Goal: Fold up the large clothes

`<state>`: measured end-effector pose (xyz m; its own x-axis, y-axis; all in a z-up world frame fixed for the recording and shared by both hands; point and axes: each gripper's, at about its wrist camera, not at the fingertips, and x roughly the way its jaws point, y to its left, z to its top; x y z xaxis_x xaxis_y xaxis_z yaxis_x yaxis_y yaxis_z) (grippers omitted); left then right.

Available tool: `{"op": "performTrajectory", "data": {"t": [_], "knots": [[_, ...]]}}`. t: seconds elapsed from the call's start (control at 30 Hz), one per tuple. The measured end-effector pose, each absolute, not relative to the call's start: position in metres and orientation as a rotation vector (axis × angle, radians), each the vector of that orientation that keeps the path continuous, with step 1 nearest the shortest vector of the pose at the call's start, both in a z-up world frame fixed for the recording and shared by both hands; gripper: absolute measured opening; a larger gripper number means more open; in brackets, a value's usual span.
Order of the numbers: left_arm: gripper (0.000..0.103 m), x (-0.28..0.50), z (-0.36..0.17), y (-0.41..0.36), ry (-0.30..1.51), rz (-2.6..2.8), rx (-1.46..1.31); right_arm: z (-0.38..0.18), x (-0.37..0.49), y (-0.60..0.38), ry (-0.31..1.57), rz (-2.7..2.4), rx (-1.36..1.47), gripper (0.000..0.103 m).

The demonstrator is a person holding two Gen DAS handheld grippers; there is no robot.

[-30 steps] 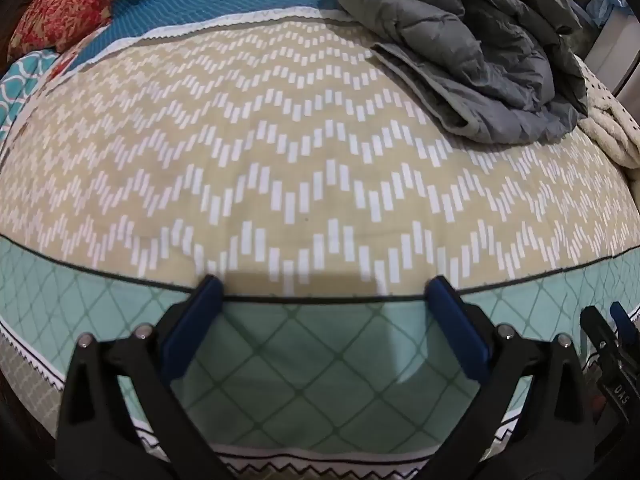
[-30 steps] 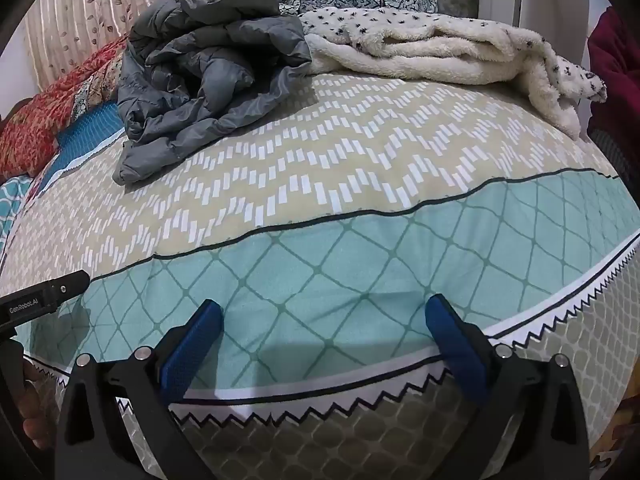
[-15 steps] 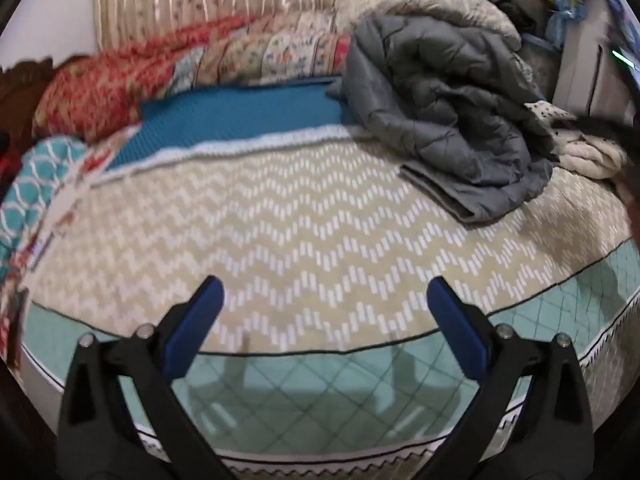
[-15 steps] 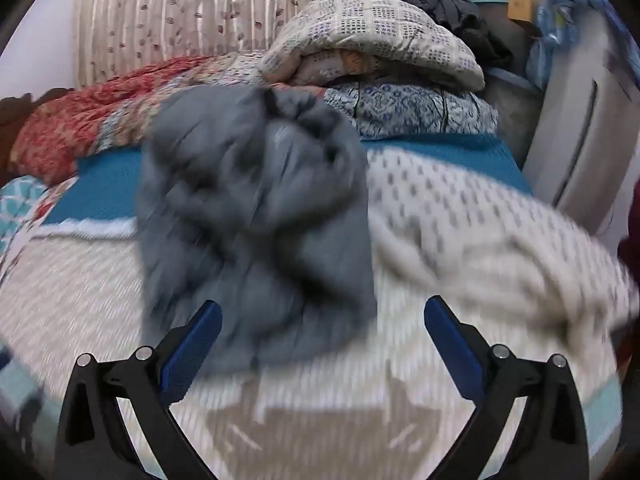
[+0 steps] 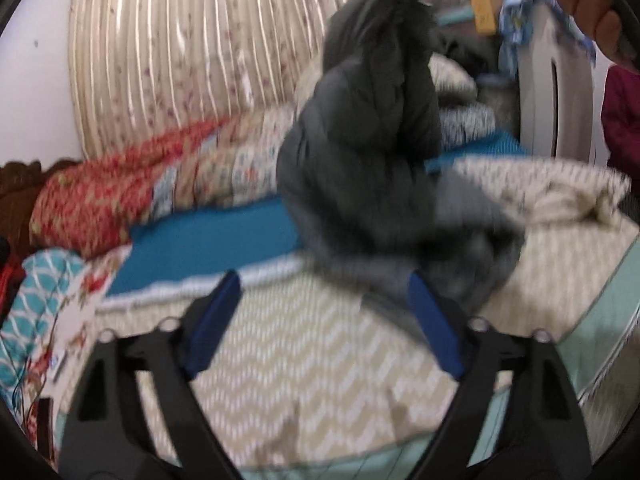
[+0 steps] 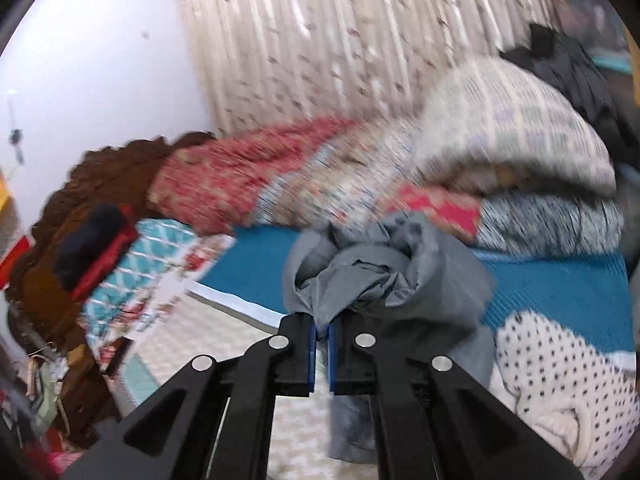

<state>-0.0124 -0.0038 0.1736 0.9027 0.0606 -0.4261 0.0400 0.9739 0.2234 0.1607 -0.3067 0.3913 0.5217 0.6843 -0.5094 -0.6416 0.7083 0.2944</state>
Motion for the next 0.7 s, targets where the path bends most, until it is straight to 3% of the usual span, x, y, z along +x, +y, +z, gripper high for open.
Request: {"op": "performTrajectory", "data": {"t": [0.33, 0.37, 0.4, 0.43, 0.47, 0.5, 0.57, 0.7], "knots": [[0.087, 0.010, 0.225, -0.040, 0.298, 0.040, 0.201, 0.479, 0.061, -0.292, 0.529, 0.981, 0.056, 0.016], [0.076, 0.011, 0.232, -0.039, 0.285, 0.019, 0.200, 0.485, 0.050, -0.293, 0.527, 1.007, 0.057, 0.016], [0.043, 0.011, 0.235, -0.037, 0.286, -0.015, 0.195, 0.487, 0.040, -0.292, 0.536, 1.034, 0.055, 0.016], [0.027, 0.012, 0.239, -0.033, 0.297, -0.053, 0.190, 0.486, 0.030, -0.288, 0.560, 1.051, 0.048, 0.017], [0.013, 0.011, 0.244, -0.024, 0.307, -0.087, 0.173, 0.485, 0.024, -0.291, 0.571, 1.047, 0.044, 0.018], [0.009, 0.008, 0.251, -0.008, 0.322, -0.124, 0.127, 0.483, 0.021, -0.295, 0.574, 1.036, 0.046, 0.019], [0.007, 0.001, 0.261, 0.024, 0.341, -0.151, 0.056, 0.471, 0.018, -0.311, 0.549, 1.006, 0.066, 0.028], [0.007, -0.035, 0.298, 0.088, 0.309, -0.142, 0.017, 0.428, 0.015, -0.339, 0.465, 0.776, -0.015, 0.082]]}}
